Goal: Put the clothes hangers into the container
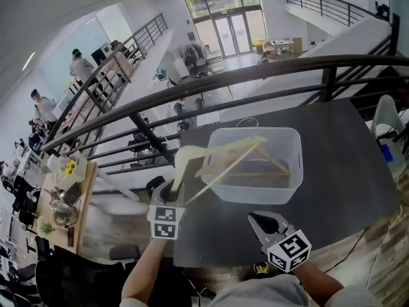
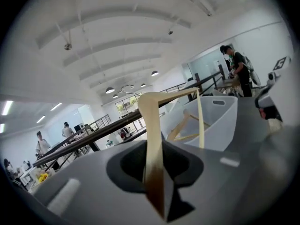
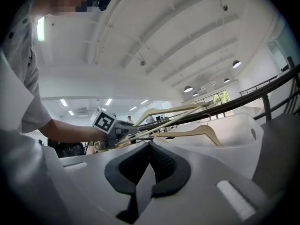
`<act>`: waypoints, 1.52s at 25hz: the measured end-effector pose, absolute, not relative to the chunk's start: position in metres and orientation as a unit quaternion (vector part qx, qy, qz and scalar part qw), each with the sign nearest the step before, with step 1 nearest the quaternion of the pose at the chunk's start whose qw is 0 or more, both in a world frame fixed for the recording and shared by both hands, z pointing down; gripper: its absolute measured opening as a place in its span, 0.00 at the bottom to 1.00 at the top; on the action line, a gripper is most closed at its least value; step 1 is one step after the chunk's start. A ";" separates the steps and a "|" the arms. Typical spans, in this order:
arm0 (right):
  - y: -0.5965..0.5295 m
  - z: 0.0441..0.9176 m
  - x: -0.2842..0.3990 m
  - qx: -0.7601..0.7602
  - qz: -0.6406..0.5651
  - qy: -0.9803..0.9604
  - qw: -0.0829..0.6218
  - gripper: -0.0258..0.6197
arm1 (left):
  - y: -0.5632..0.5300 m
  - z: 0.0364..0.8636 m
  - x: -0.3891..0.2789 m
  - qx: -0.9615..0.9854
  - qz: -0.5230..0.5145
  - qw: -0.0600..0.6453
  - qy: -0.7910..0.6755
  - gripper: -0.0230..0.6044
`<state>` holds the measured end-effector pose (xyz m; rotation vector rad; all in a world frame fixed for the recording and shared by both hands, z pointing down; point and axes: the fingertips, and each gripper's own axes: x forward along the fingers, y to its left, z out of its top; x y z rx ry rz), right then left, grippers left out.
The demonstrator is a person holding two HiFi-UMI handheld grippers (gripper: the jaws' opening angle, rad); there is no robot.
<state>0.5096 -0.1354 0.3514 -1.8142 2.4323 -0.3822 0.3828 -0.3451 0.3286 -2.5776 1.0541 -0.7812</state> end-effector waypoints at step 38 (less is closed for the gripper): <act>-0.050 0.368 0.612 -0.689 -0.147 0.705 0.079 0.04 | -0.317 0.398 0.587 -0.835 -0.449 0.279 0.151 0.57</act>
